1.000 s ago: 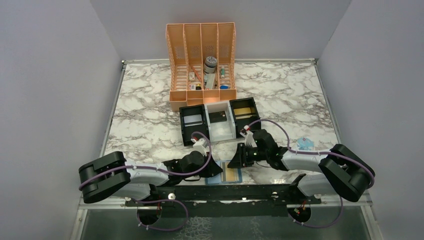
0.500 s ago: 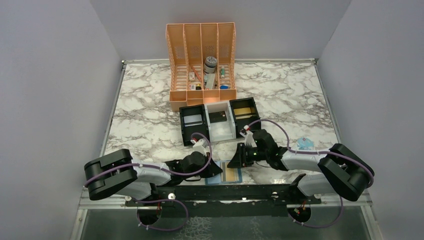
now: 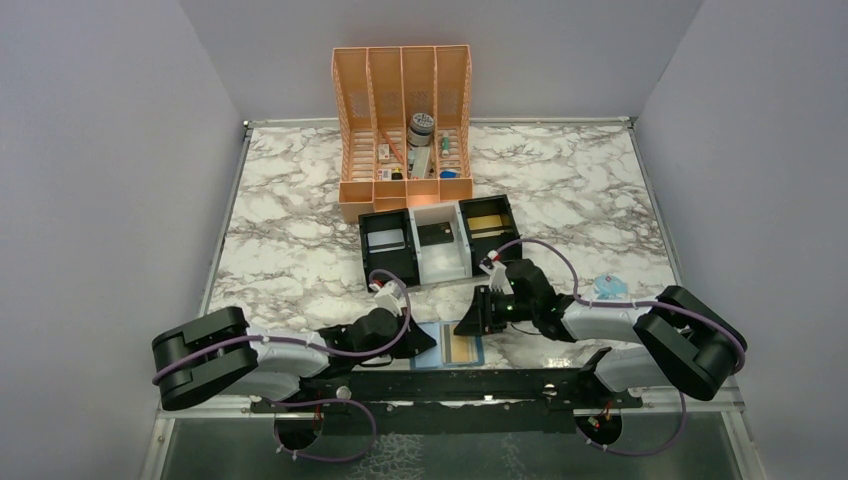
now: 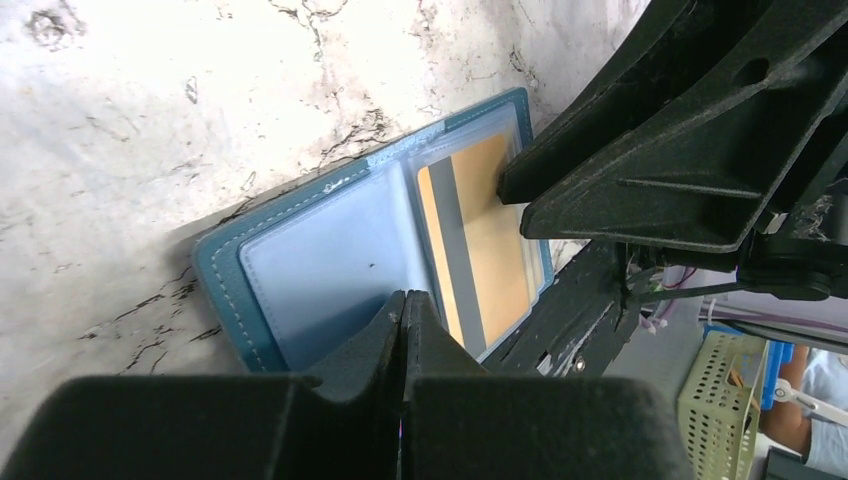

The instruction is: Take the credit cards out of the card holder

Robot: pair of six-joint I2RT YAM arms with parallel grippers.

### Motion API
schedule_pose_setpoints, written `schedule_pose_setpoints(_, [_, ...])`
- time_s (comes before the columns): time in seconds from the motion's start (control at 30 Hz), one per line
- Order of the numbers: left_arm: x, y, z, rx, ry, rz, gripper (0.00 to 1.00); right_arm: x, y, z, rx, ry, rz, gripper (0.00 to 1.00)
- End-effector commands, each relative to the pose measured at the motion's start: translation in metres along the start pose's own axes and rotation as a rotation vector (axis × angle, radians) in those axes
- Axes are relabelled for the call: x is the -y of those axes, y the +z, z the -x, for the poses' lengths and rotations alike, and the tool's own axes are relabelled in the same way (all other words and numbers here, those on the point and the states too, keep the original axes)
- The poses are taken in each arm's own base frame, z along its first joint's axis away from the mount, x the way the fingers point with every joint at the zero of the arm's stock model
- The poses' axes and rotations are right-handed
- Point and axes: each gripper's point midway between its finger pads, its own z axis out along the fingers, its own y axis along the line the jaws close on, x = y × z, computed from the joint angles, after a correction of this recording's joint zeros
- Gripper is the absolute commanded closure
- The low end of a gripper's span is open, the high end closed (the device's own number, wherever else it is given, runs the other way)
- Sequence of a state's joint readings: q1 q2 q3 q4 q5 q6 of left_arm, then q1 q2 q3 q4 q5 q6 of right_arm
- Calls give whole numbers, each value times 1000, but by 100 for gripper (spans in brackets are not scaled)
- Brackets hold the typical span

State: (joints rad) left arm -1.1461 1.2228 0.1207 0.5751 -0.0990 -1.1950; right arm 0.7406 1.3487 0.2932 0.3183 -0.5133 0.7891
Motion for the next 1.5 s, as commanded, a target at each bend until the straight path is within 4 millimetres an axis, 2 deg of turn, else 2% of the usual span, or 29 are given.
schedule_pose_setpoints(0.0, [-2,-2,8,42,-11,-3,93,51,-7,-35,-77,47,-197,71])
schedule_pose_setpoints(0.07, [6,-1,10,38,2,-22,78,48,-7,-33,-72,43,-189,71])
schedule_pose_setpoints(0.13, [15,1,10,25,13,-39,70,48,-7,-32,-71,40,-189,71])
schedule_pose_setpoints(0.3, [22,9,3,-16,-10,-61,69,50,-6,-33,-76,42,-194,71])
schedule_pose_setpoints(0.5, [22,16,-10,-57,-92,-115,74,51,-6,-35,-79,50,-195,71])
schedule_pose_setpoints(0.6, [27,19,-13,-68,-124,-153,86,51,-6,-35,-76,49,-198,71])
schedule_pose_setpoints(0.7, [24,19,-15,-61,-173,-174,98,53,-7,-36,-74,51,-208,71])
schedule_pose_setpoints(0.87, [15,17,-19,-62,-217,-186,99,56,-8,-37,-76,54,-219,71])
schedule_pose_setpoints(1.1, [17,10,-17,-41,-267,-259,93,58,-8,-37,-76,58,-231,71])
schedule_pose_setpoints(1.27, [14,10,-17,-34,-277,-259,95,59,-7,-38,-83,58,-233,71])
schedule_pose_setpoints(1.33, [15,7,-13,-18,-266,-264,100,59,-7,-38,-84,58,-234,71])
schedule_pose_setpoints(1.47, [3,-2,-6,14,-257,-221,100,62,-7,-36,-75,66,-254,71])
